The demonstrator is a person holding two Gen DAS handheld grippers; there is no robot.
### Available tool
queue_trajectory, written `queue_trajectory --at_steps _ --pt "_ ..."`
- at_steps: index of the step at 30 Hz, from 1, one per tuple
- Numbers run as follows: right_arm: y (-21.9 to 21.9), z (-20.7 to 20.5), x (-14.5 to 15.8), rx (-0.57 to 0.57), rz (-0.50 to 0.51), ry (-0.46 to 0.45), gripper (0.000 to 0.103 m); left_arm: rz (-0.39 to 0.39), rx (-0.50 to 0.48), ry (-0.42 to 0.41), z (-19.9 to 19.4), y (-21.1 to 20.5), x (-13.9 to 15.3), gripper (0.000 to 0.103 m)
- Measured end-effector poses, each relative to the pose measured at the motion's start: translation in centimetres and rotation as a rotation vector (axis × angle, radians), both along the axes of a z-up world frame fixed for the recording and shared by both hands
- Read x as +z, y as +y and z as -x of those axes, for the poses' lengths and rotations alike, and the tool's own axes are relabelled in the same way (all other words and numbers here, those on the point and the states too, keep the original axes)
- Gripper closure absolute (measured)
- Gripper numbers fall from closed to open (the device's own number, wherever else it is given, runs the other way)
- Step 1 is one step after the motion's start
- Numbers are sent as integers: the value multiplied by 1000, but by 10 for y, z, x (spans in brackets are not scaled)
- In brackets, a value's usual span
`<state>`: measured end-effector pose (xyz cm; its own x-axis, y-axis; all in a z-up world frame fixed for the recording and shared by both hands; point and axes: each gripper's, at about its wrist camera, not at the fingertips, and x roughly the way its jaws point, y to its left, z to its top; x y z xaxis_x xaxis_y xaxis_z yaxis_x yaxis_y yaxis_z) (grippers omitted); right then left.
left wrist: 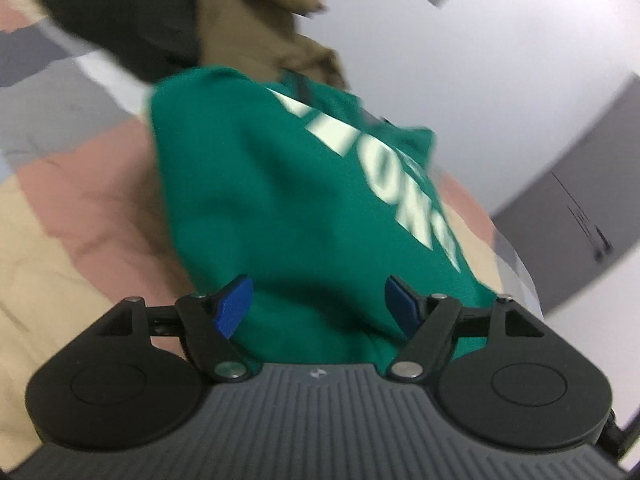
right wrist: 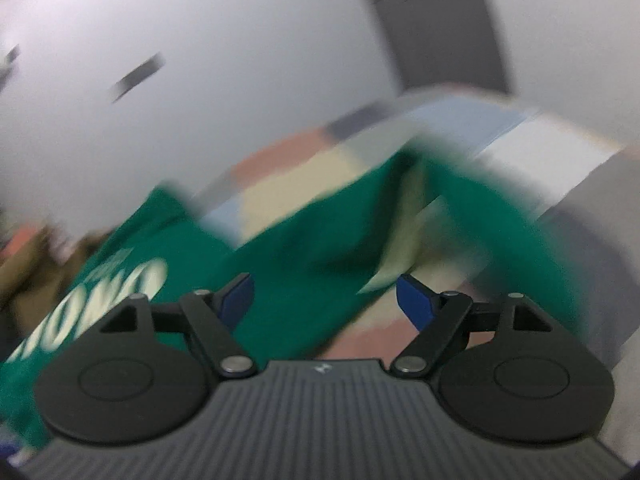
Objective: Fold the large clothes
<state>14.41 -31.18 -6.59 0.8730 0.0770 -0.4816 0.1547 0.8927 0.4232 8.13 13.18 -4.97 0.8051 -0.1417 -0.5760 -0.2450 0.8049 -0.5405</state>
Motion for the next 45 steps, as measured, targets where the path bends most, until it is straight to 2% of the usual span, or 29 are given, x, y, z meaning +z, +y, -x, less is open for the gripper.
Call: queue_trajectory --at_steps 4,7,10,15,17,19,20,21,22,25,28,33,36,41,42,44,45 --pt "28 -4 -24 210 -143 93 23 -6 -155 5 -9 -39 -8 26" --pt "43 -13 -43 310 -271 161 23 -45 -250 29 -21 -69 -19 27" --pt "52 -19 -49 334 -257 168 23 -124 -324 60 -38 -93 -33 27" --pt "52 -26 -50 318 -229 184 23 -328 -369 112 -64 -125 -58 28" --pt "50 -26 -53 308 -223 199 23 -395 -379 143 -70 -129 -70 39" --pt "48 -27 -57 307 -220 205 23 -445 -373 153 -70 -131 -76 64" --pt "49 -28 -58 308 -215 204 23 -453 -375 146 -68 -130 -74 73" --pt "50 -28 -57 311 -211 200 23 -455 -372 139 -65 -129 -71 86" --pt "50 -26 -57 312 -218 188 23 -442 -368 129 -61 -127 -67 91" --pt "53 -21 -54 348 -234 161 23 -368 -381 79 -43 -121 -49 93" --pt "55 -17 -48 366 -265 136 23 -296 -445 15 -15 -120 -27 93" --pt "53 -6 -37 389 -314 78 22 -224 -554 -52 25 -119 -1 94" --pt "54 -4 -35 413 -345 71 22 -204 -627 -56 38 -118 4 94" --pt "58 -10 -49 440 -445 156 22 -184 -611 -3 37 -107 0 92" --pt "58 -13 -54 439 -470 180 22 -156 -600 11 35 -103 -2 91" --pt "59 -18 -61 435 -496 212 22 -110 -580 39 33 -96 -3 80" --pt "62 -22 -64 437 -511 228 22 -79 -563 53 31 -91 -4 60"
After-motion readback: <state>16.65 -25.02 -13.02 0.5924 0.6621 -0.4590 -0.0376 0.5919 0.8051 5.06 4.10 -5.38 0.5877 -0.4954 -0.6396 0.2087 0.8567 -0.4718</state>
